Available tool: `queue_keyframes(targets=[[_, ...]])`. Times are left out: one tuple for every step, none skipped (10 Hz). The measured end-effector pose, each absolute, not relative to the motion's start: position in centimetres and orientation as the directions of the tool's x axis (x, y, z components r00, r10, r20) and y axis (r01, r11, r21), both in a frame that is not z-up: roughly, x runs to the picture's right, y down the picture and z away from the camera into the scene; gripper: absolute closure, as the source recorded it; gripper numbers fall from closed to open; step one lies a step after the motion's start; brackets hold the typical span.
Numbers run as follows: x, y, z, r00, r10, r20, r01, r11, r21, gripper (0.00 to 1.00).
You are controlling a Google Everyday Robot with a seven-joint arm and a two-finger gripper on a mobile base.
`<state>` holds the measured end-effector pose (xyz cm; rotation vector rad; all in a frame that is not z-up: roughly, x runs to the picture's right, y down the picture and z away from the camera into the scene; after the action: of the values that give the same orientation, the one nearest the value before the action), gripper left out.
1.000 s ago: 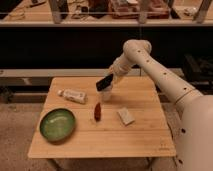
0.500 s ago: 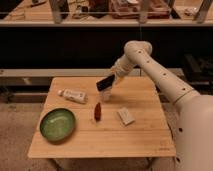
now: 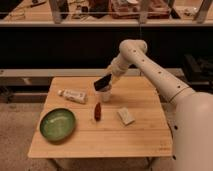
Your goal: Place the eraser in the ceramic cup
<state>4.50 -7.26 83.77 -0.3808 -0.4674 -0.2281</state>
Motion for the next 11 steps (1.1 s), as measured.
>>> queue_keyframes(targets=[[5.0,-7.4,83.8,0.870,-0.126,0.476,0.296,0.906,-0.301,0.79],[5.5,-7.8,83.6,0.873,-0.123,0.472,0.286,0.913,-0.291,0.87],[5.4,-8.5,83.1,0.878,-0.113,0.466,0.266,0.924,-0.276,0.97],[4.9,-9.1,82.7,0.879,-0.109,0.464,0.254,0.930,-0.264,1.00],[4.1,-10.1,81.8,0.881,-0.105,0.461,0.242,0.938,-0.248,1.00],[3.9,-11.0,81.0,0.884,-0.102,0.456,0.229,0.945,-0.233,1.00],[4.2,-11.2,80.7,0.888,-0.100,0.449,0.223,0.947,-0.230,1.00],[4.7,-11.3,80.7,0.891,-0.096,0.444,0.216,0.949,-0.229,1.00],[4.8,-11.2,80.7,0.893,-0.093,0.440,0.212,0.950,-0.228,1.00],[5.4,-11.2,80.7,0.897,-0.084,0.435,0.200,0.953,-0.229,1.00],[6.0,-11.2,80.8,0.899,-0.076,0.431,0.192,0.954,-0.232,1.00]])
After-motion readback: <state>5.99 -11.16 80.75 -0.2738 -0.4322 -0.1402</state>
